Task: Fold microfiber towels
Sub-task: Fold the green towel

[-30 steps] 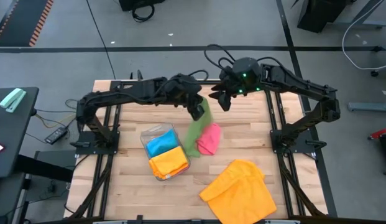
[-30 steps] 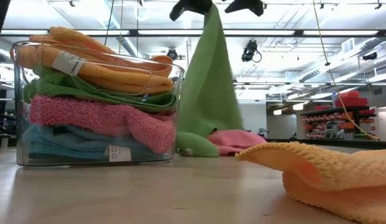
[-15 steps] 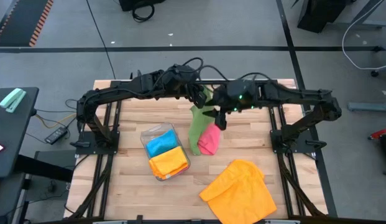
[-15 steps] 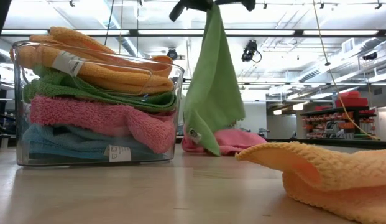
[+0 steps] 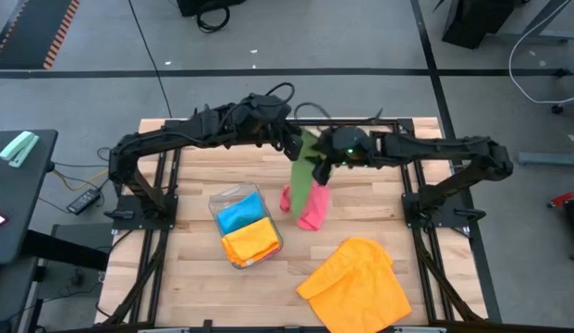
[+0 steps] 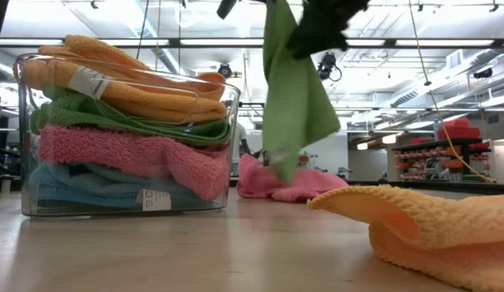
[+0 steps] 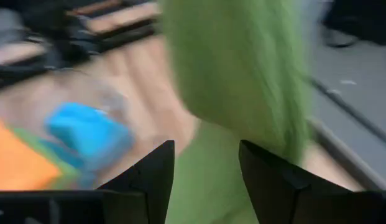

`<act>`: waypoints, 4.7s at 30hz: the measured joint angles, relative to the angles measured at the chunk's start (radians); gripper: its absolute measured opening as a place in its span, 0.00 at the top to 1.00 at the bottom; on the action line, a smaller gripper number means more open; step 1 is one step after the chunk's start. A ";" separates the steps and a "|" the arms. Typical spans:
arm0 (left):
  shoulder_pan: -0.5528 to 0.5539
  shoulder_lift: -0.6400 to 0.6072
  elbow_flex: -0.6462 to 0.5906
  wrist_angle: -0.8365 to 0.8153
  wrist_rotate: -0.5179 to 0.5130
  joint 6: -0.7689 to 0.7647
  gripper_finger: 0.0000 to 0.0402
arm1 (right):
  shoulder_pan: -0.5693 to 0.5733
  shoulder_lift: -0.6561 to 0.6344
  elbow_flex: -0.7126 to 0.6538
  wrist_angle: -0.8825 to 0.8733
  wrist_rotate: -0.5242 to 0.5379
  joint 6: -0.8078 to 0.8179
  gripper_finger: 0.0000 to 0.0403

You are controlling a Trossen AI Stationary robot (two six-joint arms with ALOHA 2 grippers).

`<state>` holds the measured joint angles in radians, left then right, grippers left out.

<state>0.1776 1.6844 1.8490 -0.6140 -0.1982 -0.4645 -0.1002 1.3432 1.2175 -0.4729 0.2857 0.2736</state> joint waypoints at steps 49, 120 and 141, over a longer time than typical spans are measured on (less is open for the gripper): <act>0.016 -0.003 -0.001 0.021 -0.042 -0.103 0.95 | 0.005 -0.012 0.002 0.341 -0.117 -0.308 0.53; 0.060 -0.006 0.000 -0.288 0.874 0.108 0.98 | 0.070 0.064 0.003 0.074 -0.391 -0.331 0.53; 0.060 -0.032 -0.001 -0.294 0.873 0.090 0.98 | -0.018 0.089 -0.339 0.168 -0.471 -0.369 0.65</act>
<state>0.2371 1.6524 1.8477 -0.9080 0.6746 -0.3748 -0.1179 1.4322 0.8780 -0.3052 -0.1856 -0.0953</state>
